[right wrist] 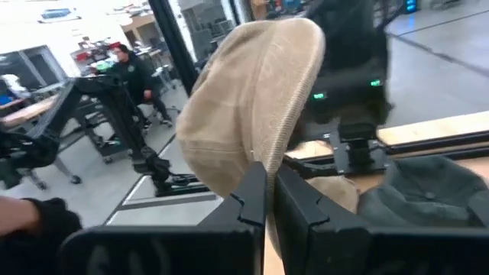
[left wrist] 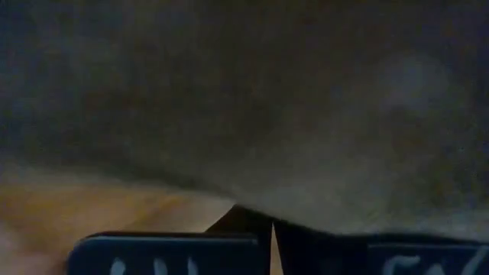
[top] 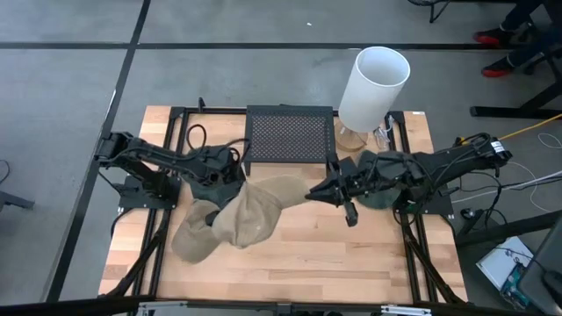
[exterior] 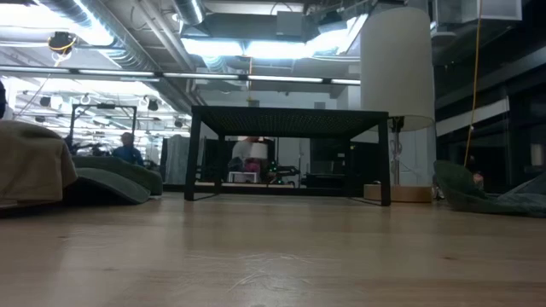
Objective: Pick & Place hat
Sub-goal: Put the right brown cap on the shelf
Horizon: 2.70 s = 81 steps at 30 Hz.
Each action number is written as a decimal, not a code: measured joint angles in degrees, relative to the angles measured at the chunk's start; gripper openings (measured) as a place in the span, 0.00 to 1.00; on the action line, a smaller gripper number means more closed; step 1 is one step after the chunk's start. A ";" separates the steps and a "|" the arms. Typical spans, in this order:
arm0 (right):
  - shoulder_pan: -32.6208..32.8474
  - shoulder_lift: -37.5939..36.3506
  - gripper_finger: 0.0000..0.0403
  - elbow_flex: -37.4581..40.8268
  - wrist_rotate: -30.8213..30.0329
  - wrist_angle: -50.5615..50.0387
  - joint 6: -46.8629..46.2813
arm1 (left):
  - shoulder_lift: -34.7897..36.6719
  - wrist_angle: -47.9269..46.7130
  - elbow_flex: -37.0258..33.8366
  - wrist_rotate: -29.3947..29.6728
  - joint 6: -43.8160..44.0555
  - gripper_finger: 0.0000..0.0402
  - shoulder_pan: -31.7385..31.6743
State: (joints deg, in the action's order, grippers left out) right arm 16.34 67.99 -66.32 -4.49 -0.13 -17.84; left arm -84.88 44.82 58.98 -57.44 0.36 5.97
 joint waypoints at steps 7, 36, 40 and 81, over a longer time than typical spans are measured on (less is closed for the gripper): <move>0.72 -4.22 0.03 -0.26 0.99 -0.75 0.09 | 0.00 -0.03 0.00 2.52 2.13 0.00 -2.91; 4.38 -10.41 0.03 -0.24 -28.82 -17.86 -2.39 | 19.50 -46.91 0.00 76.21 -5.19 0.00 0.60; 3.24 -10.41 0.03 -0.24 -30.03 -19.61 -3.14 | 20.07 -50.62 -0.04 102.84 -6.69 0.00 6.18; 1.44 -10.65 0.03 -0.22 -35.01 -21.22 1.81 | 9.53 -55.47 0.00 99.72 19.91 0.71 1.41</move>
State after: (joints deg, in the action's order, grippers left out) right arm 17.78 57.34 -66.54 -39.50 -21.35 -16.03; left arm -75.35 -10.65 58.98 42.28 20.27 7.38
